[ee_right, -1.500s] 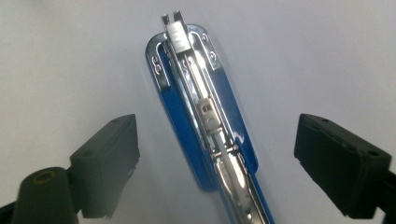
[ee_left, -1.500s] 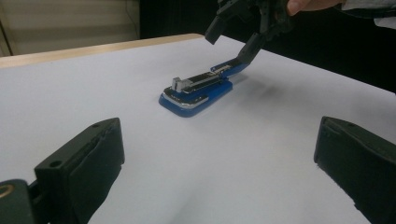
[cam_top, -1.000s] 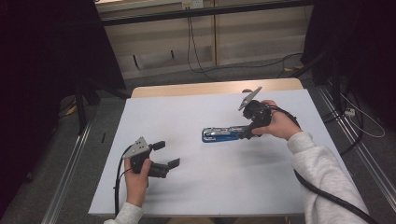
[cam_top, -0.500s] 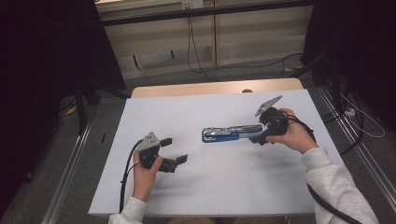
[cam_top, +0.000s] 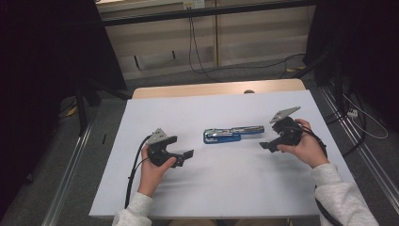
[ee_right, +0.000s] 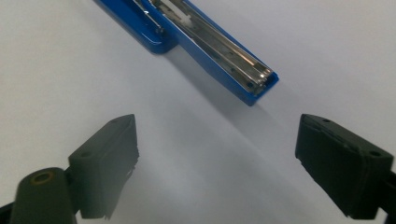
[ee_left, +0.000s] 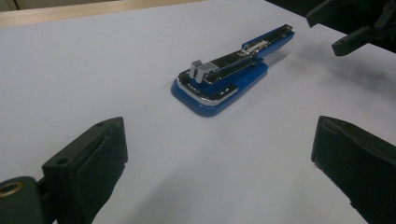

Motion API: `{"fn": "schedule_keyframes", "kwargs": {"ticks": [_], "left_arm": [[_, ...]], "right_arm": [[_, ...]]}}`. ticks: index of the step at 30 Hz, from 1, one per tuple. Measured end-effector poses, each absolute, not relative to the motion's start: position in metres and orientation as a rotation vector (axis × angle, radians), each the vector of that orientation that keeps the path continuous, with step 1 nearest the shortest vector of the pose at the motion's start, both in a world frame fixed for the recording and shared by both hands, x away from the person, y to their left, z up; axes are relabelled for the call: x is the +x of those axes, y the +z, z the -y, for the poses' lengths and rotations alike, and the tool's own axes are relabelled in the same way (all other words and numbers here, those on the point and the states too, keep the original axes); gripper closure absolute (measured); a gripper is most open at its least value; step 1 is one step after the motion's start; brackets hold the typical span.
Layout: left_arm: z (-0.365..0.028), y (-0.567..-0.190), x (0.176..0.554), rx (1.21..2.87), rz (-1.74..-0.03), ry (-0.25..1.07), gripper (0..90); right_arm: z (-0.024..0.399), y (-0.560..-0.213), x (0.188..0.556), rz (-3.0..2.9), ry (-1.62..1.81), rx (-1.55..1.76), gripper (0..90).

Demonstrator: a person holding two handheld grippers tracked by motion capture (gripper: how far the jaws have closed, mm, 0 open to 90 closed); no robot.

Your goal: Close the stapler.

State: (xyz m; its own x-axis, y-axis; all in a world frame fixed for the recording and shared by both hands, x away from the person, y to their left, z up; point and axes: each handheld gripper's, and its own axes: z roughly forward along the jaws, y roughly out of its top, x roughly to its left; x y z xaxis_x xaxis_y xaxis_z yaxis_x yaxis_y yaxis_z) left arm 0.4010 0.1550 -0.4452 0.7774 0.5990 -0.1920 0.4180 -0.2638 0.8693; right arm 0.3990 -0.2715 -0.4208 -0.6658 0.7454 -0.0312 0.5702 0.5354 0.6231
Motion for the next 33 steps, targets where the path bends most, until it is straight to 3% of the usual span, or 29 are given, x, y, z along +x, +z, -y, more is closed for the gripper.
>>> {"fn": "schedule_keyframes", "kwargs": {"ticks": [5, 8, 14, 21, 26, 33], "left_arm": [[-0.149, -0.448, 0.410, 1.921, -0.851, 0.224, 8.3], [-0.148, -0.448, 0.414, 1.923, -0.858, 0.251, 18.2], [-0.142, -0.450, 0.420, 1.942, -0.878, 0.275, 47.5], [-0.129, -0.454, 0.428, 1.988, -0.907, 0.244, 78.2], [-0.120, -0.460, 0.434, 2.028, -0.903, 0.227, 90.0], [-0.105, -0.463, 0.437, 2.075, -0.872, 0.226, 90.0]], "right_arm": [[0.278, -0.421, 0.397, -2.438, 0.832, 1.132, 25.1], [0.282, -0.423, 0.397, -2.407, 0.826, 1.176, 32.7], [0.287, -0.425, 0.397, -2.350, 0.837, 1.233, 63.6], [0.286, -0.435, 0.401, -2.298, 0.813, 1.291, 84.9], [0.283, -0.441, 0.407, -2.283, 0.827, 1.315, 90.0], [0.277, -0.448, 0.411, -2.297, 0.820, 1.315, 90.0]]}}
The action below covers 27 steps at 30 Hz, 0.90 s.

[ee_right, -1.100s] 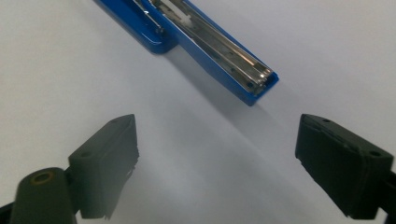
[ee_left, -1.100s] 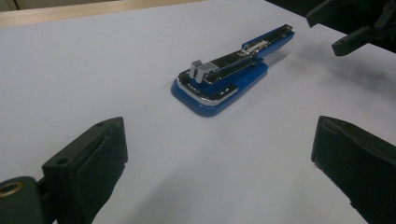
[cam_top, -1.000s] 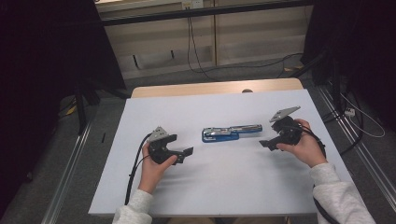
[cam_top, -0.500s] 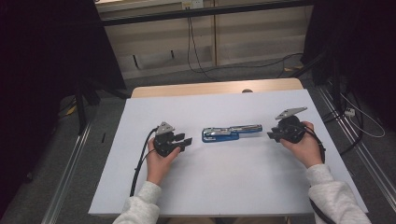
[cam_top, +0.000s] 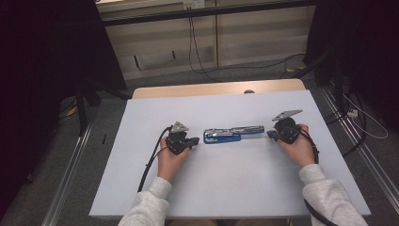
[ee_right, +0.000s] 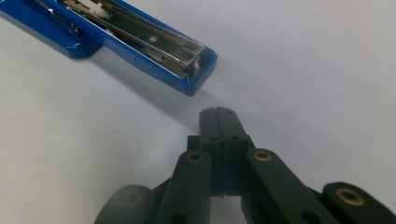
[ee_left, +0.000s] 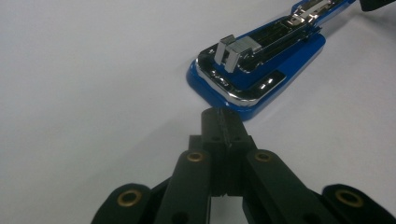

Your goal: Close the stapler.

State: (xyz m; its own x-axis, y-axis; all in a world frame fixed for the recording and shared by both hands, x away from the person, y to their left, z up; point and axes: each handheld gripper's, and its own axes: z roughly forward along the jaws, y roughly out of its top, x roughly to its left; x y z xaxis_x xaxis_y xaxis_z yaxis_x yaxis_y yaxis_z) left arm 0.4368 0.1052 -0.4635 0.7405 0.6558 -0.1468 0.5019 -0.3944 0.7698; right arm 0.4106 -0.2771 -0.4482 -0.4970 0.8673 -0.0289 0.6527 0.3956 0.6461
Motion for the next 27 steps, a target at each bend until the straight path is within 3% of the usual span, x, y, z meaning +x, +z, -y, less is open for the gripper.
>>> {"fn": "schedule_keyframes", "kwargs": {"ticks": [27], "left_arm": [[-0.089, -0.469, 0.446, 2.120, -0.847, 0.225, 89.6]], "right_arm": [[0.266, -0.441, 0.413, -2.276, 0.905, 1.257, 89.3]]}}
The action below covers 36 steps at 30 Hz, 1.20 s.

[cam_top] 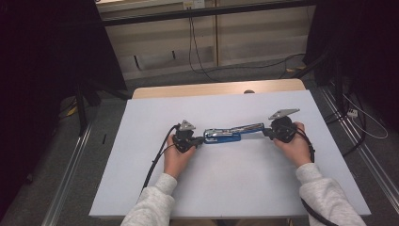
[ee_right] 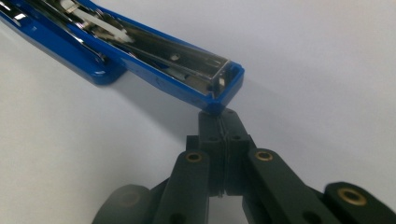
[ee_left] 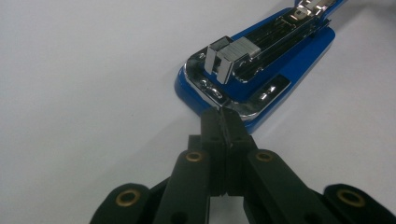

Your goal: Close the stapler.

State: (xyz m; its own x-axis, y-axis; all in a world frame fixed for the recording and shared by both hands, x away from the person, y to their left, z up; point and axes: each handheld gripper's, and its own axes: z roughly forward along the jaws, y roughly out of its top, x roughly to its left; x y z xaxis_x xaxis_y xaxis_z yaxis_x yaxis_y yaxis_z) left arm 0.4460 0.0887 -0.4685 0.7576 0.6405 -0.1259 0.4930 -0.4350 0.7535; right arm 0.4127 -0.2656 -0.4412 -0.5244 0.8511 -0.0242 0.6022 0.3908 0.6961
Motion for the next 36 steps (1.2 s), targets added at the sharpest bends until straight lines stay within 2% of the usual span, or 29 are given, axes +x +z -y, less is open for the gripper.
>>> {"fn": "schedule_keyframes", "kwargs": {"ticks": [9, 12, 15, 16, 18, 20, 22, 27, 29, 36], "left_arm": [[-0.089, -0.469, 0.447, 2.110, -0.857, 0.238, 87.0], [-0.094, -0.467, 0.447, 2.104, -0.879, 0.252, 77.4], [-0.099, -0.462, 0.444, 2.071, -0.909, 0.238, 59.8], [-0.100, -0.461, 0.443, 2.063, -0.912, 0.236, 57.9], [-0.106, -0.458, 0.440, 2.036, -0.932, 0.228, 46.5], [-0.112, -0.453, 0.437, 2.010, -0.919, 0.211, 43.1], [-0.116, -0.450, 0.434, 1.989, -0.933, 0.215, 35.7], [-0.126, -0.444, 0.426, 1.985, -0.886, 0.213, 32.4], [-0.129, -0.442, 0.423, 1.967, -0.885, 0.194, 28.0], [-0.139, -0.435, 0.411, 1.961, -0.859, 0.203, 21.0]], "right_arm": [[0.248, -0.429, 0.409, -2.283, 0.998, 1.161, 83.2], [0.245, -0.430, 0.408, -2.291, 1.033, 1.168, 75.1], [0.245, -0.433, 0.404, -2.308, 1.079, 1.188, 65.3], [0.246, -0.434, 0.402, -2.307, 1.080, 1.195, 61.6], [0.247, -0.436, 0.397, -2.315, 1.096, 1.204, 58.0], [0.250, -0.436, 0.391, -2.316, 1.112, 1.209, 53.2], [0.253, -0.435, 0.384, -2.315, 1.132, 1.218, 48.4], [0.258, -0.431, 0.367, -2.319, 1.152, 1.196, 40.7], [0.259, -0.431, 0.363, -2.314, 1.156, 1.196, 36.9], [0.262, -0.431, 0.353, -2.321, 1.165, 1.194, 29.2]]}}
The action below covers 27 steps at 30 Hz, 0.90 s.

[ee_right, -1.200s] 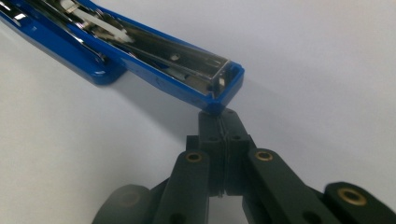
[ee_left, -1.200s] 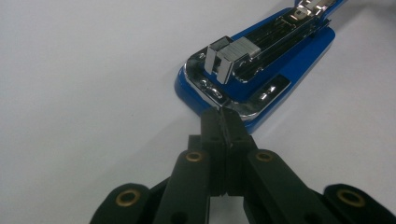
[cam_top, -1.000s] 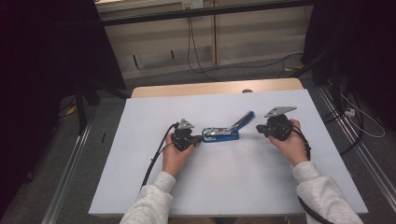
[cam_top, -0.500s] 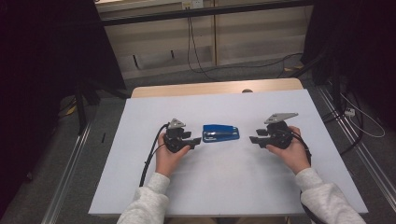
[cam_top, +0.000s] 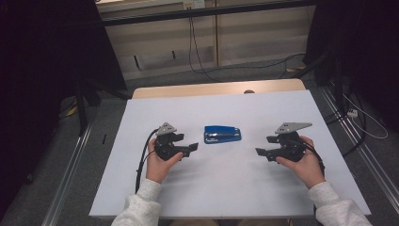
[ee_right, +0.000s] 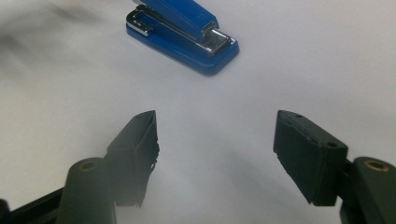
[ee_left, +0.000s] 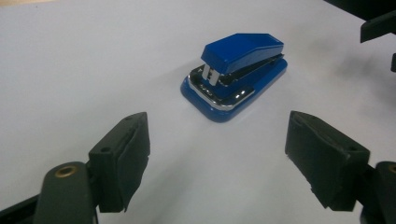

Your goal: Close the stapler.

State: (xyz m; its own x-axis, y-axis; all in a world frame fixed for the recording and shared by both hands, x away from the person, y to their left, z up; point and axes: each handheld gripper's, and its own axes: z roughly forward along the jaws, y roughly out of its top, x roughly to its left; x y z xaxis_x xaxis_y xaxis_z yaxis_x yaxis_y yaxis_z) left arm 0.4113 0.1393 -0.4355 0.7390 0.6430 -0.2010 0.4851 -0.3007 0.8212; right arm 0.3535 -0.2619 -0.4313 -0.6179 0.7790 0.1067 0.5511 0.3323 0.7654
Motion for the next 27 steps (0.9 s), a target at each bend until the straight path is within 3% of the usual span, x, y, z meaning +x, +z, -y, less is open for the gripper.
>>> {"fn": "schedule_keyframes", "kwargs": {"ticks": [8, 27], "left_arm": [[-0.154, -0.435, 0.400, 1.943, -0.874, 0.210, 11.2], [-0.191, -0.428, 0.371, 1.920, -0.878, 0.277, 8.1]], "right_arm": [[0.264, -0.429, 0.341, -2.329, 1.180, 1.178, 22.3], [0.282, -0.425, 0.315, -2.320, 1.152, 1.180, 15.6]]}}
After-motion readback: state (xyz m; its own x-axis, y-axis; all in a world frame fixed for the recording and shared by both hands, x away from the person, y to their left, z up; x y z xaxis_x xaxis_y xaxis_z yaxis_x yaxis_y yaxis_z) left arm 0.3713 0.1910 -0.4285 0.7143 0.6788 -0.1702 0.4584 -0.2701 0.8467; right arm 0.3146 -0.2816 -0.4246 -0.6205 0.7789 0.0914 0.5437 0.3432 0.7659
